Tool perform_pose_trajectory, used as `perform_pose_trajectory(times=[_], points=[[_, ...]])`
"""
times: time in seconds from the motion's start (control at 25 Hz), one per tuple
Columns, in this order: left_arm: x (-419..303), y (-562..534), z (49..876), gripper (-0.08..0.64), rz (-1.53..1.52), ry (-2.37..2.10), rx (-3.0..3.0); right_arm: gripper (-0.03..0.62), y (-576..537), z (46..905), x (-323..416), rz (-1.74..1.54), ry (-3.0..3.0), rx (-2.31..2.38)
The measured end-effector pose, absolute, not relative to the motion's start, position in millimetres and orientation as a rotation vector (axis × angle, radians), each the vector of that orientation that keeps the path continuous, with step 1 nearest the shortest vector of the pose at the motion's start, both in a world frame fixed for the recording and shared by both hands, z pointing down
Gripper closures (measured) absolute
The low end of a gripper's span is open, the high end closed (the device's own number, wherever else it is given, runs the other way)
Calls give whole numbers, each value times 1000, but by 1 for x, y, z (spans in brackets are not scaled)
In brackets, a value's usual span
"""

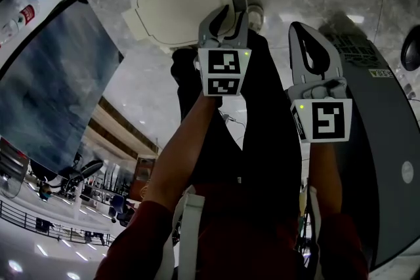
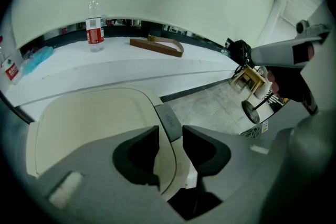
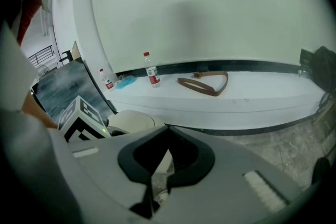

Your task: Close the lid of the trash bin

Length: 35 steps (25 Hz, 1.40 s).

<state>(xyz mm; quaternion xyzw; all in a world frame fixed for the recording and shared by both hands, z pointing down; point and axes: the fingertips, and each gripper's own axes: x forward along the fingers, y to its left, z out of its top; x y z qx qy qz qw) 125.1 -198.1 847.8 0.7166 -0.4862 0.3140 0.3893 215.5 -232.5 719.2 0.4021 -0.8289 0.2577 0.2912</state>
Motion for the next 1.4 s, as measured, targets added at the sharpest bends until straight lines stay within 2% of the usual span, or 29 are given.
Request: perform_pose_trajectory(times=[0.36, 0.72, 1.08, 1.4], points=[[125, -193, 843, 414, 813, -1182, 1839, 592, -234, 711, 213, 647, -2216, 1053], [107, -181, 798, 414, 802, -1185, 1901, 592, -234, 677, 181, 580, -2269, 1030], [44, -183, 699, 416, 729, -1327, 1931, 592, -232, 603, 143, 506, -2296, 1015], [-15, -191, 589, 416, 629, -1505, 1941, 592, -238, 496, 112, 404, -2391, 1041]])
